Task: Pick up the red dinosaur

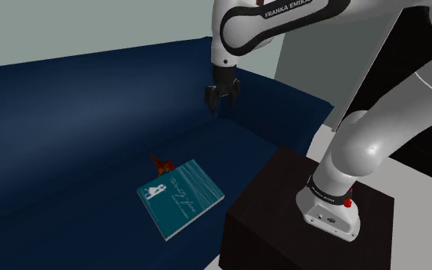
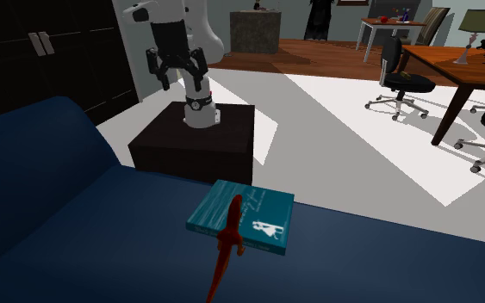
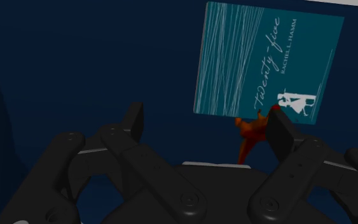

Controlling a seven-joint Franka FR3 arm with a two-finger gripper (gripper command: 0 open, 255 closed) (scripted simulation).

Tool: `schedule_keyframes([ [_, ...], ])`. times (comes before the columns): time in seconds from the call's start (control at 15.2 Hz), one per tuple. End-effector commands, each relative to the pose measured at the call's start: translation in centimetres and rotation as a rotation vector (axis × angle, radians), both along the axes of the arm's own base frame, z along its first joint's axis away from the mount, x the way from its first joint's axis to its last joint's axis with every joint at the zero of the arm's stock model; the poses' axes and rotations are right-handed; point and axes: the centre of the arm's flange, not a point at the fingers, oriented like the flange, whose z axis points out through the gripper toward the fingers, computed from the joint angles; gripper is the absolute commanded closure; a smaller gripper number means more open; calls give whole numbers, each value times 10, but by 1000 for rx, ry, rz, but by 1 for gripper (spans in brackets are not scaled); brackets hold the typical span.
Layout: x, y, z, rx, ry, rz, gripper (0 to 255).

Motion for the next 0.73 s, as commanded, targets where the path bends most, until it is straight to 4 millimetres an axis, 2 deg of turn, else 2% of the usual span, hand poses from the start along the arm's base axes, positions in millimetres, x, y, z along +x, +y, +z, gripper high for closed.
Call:
schedule_keyframes([
  [0.0,18,13,-18,-2,4,-6,0],
  [0.66,106,58,-110,-17,28,-36,0],
])
